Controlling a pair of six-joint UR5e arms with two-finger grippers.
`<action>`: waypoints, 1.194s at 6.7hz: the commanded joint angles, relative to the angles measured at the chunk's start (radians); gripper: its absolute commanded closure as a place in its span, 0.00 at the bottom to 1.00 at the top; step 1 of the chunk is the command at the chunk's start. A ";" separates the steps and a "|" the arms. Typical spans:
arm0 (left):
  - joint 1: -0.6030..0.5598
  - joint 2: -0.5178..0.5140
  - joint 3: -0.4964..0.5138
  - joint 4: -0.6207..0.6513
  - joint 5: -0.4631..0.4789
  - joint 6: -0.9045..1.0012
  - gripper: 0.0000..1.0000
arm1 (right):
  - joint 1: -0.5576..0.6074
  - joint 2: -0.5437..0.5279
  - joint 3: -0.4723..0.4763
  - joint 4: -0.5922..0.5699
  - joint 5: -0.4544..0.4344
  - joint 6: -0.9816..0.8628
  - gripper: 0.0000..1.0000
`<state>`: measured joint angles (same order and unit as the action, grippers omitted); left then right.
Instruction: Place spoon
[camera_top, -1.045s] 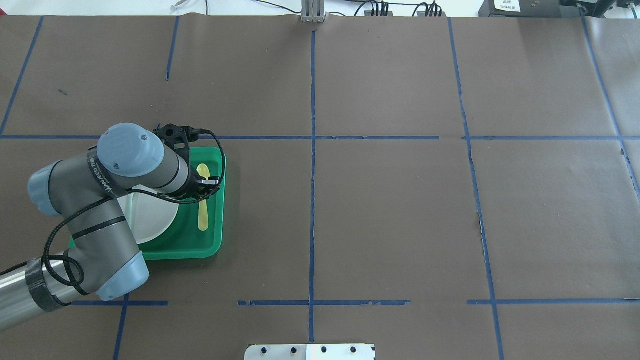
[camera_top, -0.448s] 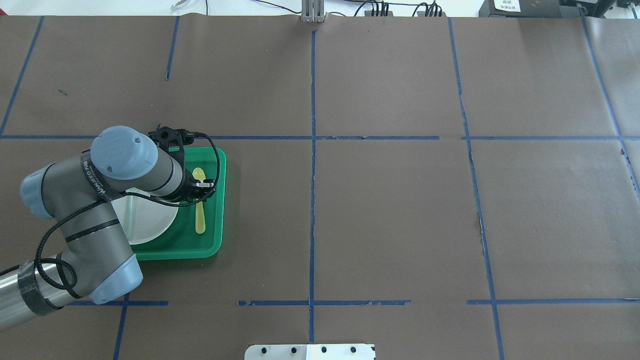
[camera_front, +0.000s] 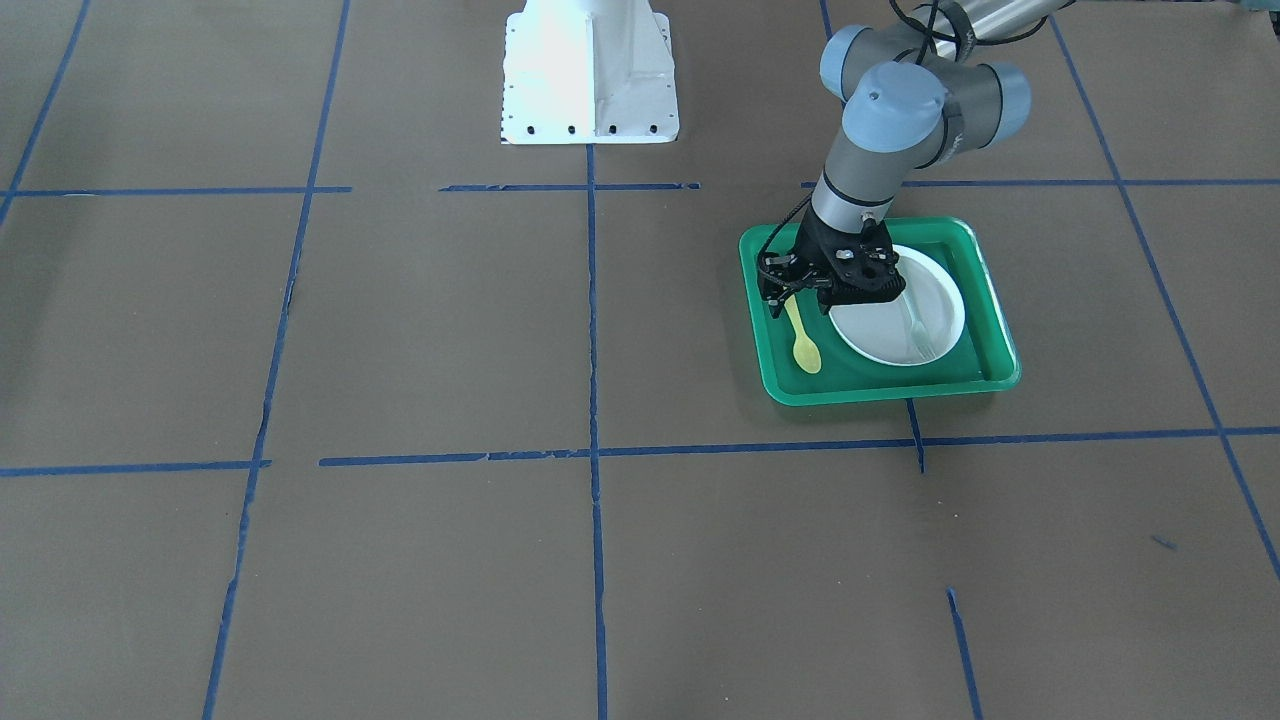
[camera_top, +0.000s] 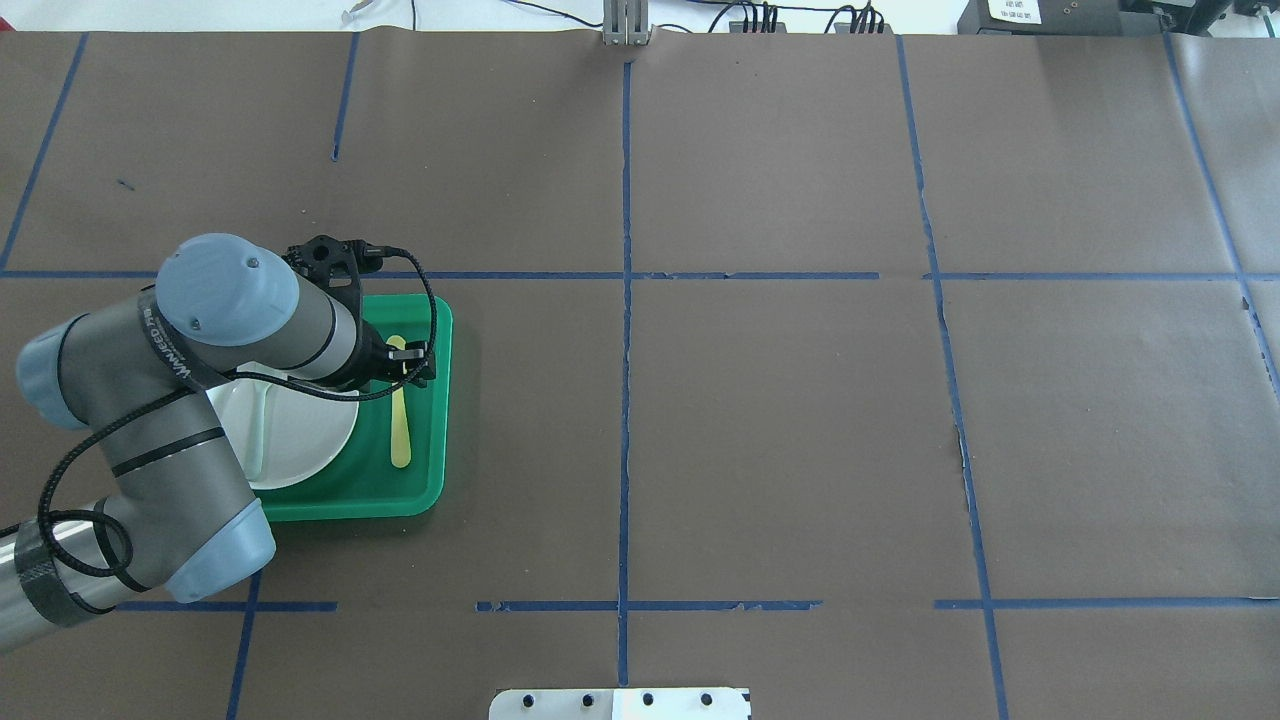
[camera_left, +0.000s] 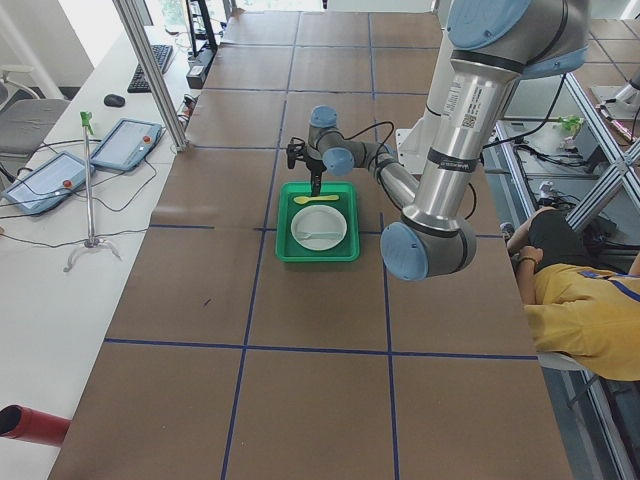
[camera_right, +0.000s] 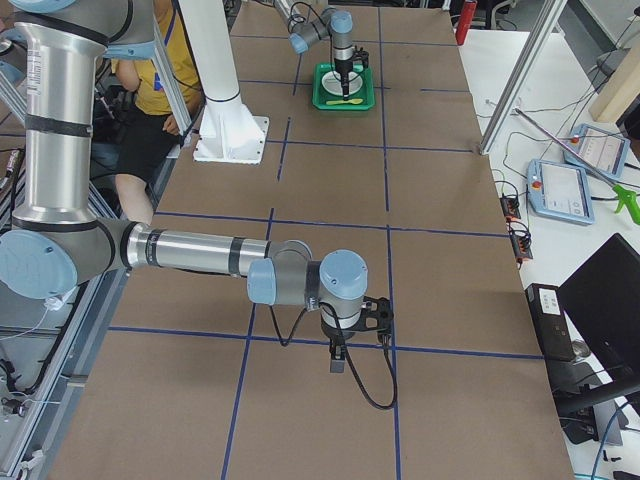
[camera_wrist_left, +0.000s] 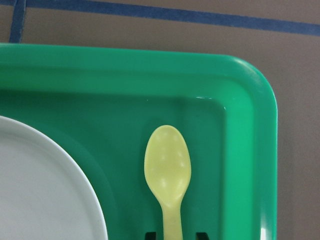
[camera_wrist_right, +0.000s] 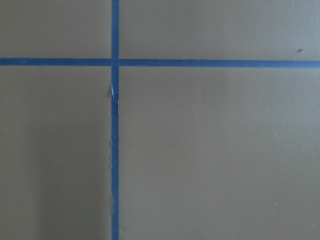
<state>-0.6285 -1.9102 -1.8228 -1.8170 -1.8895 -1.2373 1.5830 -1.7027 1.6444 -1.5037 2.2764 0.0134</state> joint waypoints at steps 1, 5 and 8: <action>-0.121 0.075 -0.077 0.004 -0.032 0.160 0.00 | 0.000 0.000 0.000 0.000 0.000 0.000 0.00; -0.581 0.339 -0.070 0.043 -0.250 0.950 0.00 | 0.000 0.000 0.000 -0.001 0.000 0.000 0.00; -0.963 0.384 0.052 0.304 -0.342 1.347 0.00 | 0.000 0.000 0.000 -0.001 0.000 0.000 0.00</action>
<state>-1.4634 -1.5536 -1.8405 -1.5595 -2.1709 0.0266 1.5830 -1.7027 1.6444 -1.5049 2.2765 0.0131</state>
